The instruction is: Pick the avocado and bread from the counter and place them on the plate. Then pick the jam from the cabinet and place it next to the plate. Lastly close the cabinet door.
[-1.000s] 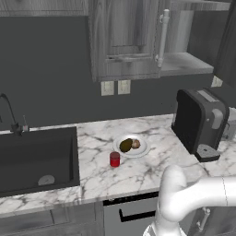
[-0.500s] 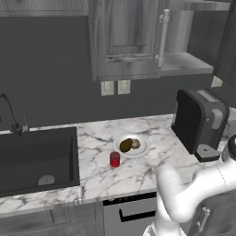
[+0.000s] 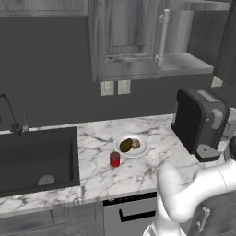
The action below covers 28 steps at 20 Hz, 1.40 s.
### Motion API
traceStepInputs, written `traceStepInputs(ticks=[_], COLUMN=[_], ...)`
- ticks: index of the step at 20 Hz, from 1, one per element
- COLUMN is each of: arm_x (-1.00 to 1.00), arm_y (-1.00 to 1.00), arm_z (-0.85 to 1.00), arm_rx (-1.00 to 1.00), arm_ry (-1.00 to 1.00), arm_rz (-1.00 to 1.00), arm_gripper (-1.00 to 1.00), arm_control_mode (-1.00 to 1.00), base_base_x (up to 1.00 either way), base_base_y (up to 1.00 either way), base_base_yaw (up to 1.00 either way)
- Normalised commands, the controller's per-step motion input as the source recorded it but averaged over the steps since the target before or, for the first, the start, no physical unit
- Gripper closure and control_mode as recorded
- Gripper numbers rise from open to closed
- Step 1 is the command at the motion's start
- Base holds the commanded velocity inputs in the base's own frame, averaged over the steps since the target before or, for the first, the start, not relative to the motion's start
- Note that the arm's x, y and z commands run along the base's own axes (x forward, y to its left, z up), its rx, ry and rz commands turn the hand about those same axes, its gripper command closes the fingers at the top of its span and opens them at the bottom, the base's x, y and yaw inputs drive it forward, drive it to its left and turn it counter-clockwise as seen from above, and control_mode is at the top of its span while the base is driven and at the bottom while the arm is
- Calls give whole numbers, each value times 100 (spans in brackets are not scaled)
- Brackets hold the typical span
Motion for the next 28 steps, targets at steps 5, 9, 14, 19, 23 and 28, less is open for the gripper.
traceStepInputs(ticks=[5, 9, 14, 19, 23, 28], arm_x=[-2, 0, 0, 16, 82, 100], arm_y=[100, 100, 100, 100, 96, 68], arm_z=[4, 2, 18, 7, 0, -12], arm_rx=[-9, -16, -19, -25, -32, -30], arm_ry=[-25, -33, -33, -34, -31, -23], arm_rz=[0, 0, 0, -14, -46, -56], arm_gripper=[-100, -100, -100, -100, -100, -100], arm_control_mode=[-100, -100, -100, -100, -100, -100], base_base_x=[0, 0, 0, 0, 0, 0], base_base_y=[0, 0, 0, 0, 0, 0], base_base_yaw=[0, 0, 0, 0, 0, 0])
